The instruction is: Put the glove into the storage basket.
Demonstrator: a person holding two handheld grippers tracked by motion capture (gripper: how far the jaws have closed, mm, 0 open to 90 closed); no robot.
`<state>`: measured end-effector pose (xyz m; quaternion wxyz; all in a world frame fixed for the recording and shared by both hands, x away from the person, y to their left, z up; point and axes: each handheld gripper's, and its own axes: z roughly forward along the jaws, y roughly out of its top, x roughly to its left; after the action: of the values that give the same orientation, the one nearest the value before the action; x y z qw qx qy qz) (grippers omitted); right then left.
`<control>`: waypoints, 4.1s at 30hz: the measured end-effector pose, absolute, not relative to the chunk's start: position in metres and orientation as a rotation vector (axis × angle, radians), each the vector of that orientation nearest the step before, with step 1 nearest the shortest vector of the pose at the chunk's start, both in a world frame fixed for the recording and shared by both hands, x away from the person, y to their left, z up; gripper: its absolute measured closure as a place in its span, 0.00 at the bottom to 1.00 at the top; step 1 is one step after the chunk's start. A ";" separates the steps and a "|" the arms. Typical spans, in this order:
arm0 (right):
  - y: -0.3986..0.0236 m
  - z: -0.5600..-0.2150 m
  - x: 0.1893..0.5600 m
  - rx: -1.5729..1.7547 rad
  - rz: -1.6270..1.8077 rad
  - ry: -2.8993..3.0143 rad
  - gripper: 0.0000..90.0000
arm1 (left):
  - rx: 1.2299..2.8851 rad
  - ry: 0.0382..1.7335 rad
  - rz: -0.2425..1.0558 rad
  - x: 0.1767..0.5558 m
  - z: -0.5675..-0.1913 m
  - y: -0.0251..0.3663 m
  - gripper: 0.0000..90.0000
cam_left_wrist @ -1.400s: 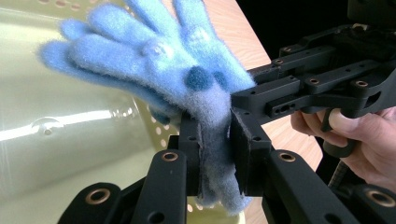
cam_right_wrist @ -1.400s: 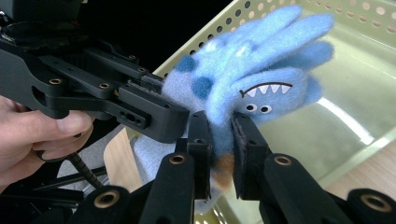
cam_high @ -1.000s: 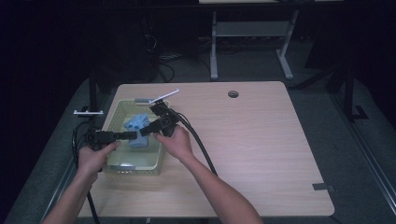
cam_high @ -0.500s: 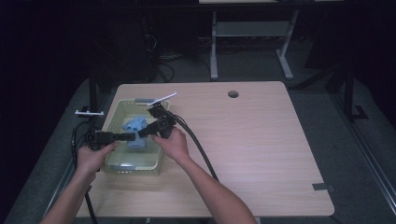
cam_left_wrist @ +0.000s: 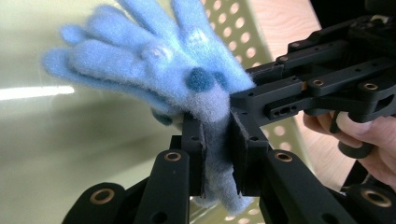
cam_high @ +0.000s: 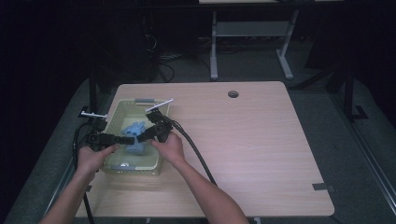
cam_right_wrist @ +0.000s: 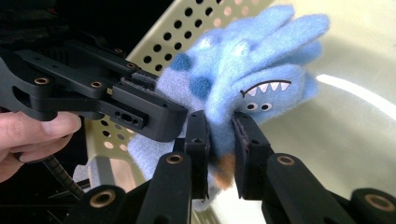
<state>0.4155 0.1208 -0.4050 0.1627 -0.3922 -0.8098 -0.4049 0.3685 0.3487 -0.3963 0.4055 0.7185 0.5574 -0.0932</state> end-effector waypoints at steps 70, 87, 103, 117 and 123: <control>0.071 -0.379 0.411 -1.109 -1.257 -2.319 0.69 | 2.020 1.496 -0.107 0.380 -0.382 0.321 0.70; 0.039 -0.371 0.415 -1.085 -1.289 -2.310 0.53 | 1.904 1.385 -0.109 0.370 -0.373 0.307 0.55; -0.002 -0.368 0.416 -1.104 -1.357 -2.243 0.48 | 1.867 1.345 -0.129 0.368 -0.362 0.288 0.52; -0.033 -0.366 0.413 -1.137 -1.400 -2.203 0.43 | 1.859 1.279 -0.138 0.366 -0.358 0.268 0.49; -0.045 -0.367 0.412 -1.153 -1.410 -2.204 0.42 | 1.847 1.259 -0.136 0.366 -0.355 0.261 0.46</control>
<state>0.4116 -0.0455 -0.3668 0.1407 -0.3992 -0.7631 -0.4884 0.3656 0.2609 -0.3550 0.4360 0.7421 0.5061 -0.0545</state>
